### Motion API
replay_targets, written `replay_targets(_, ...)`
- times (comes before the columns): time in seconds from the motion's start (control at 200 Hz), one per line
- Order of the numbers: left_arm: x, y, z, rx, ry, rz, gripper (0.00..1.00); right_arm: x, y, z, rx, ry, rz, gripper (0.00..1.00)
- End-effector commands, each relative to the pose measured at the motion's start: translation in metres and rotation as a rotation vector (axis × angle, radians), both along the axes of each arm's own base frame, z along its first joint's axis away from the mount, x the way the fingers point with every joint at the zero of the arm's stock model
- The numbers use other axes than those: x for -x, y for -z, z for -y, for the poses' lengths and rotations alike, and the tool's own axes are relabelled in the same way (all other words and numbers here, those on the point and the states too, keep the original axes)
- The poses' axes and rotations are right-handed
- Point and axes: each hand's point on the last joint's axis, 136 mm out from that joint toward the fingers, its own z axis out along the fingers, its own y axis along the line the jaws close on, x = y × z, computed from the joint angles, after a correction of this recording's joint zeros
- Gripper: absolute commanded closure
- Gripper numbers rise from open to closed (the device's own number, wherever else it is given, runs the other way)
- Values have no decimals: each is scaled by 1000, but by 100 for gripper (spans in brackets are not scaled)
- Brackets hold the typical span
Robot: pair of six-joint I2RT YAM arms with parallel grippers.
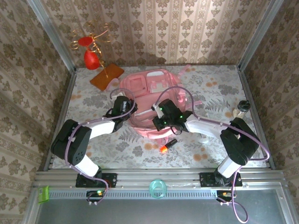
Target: Pack books, pencil case, and school supplies into a backpack
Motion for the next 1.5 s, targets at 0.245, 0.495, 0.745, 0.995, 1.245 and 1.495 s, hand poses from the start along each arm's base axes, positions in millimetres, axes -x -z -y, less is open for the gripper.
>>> replay_targets(0.245,10,-46,13,182,-59,123,100,-58,-19,69,32,108,9,100)
replay_targets(0.495,1,-41,24,167,-127,142,100,-44,-4,78,25,100,-57,100)
replay_targets(0.745,1,-36,29,152,-183,154,100,-13,3,26,-70,39,-45,100)
replay_targets(0.995,3,-38,35,164,-184,161,100,1,-2,-20,-152,-12,-7,100)
replay_targets(1.245,13,-44,42,192,-161,163,100,-6,-21,-51,-260,18,17,100)
replay_targets(1.495,28,-53,37,231,-130,160,100,-35,-18,15,-164,106,20,100)
